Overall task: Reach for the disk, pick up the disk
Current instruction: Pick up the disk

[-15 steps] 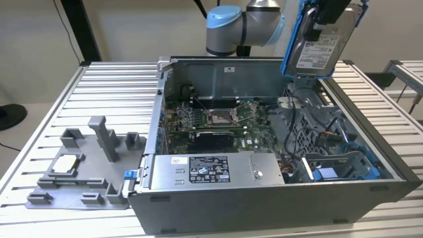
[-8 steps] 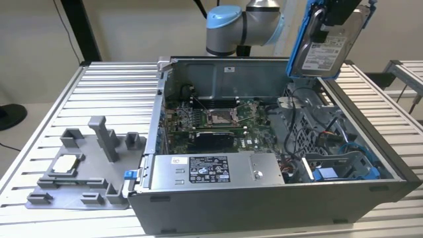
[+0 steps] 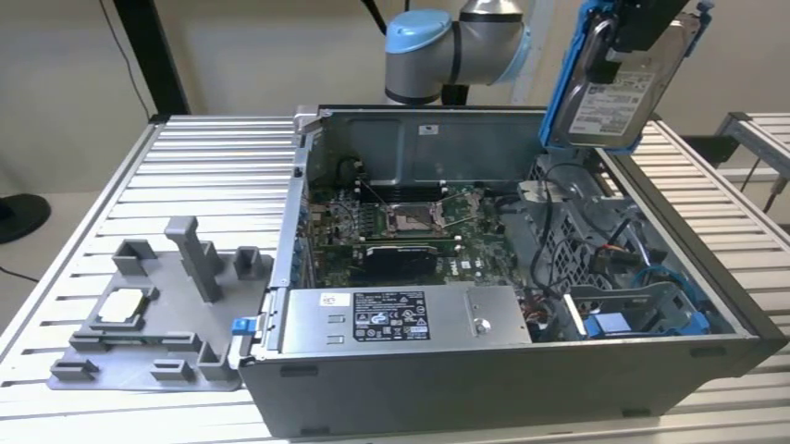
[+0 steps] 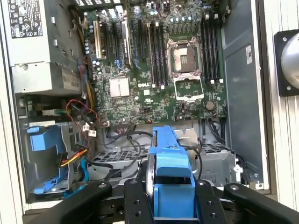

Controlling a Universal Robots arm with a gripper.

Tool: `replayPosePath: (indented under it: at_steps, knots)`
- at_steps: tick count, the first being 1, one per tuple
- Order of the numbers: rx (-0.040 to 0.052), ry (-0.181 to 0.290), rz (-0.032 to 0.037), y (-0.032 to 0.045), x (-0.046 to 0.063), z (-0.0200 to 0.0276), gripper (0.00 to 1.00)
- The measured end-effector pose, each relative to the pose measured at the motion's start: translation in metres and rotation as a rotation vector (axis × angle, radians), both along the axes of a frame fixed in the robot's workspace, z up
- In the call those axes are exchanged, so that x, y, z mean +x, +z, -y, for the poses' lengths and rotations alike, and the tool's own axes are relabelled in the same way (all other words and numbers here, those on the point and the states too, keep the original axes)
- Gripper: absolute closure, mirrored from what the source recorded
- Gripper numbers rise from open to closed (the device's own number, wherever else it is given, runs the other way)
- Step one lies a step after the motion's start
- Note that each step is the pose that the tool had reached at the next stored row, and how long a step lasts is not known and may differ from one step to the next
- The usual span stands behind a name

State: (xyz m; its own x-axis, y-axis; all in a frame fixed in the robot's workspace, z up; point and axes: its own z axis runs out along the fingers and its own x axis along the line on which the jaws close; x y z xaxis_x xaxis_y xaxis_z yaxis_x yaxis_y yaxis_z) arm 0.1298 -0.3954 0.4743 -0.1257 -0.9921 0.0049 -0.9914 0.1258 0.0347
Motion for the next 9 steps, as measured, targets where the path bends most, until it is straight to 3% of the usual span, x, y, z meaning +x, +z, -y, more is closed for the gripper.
replayPosePath:
  at_steps: [9]
  knots:
    - [0.0,0.0,-0.0038,0.0,0.0044,0.0103,1.0]
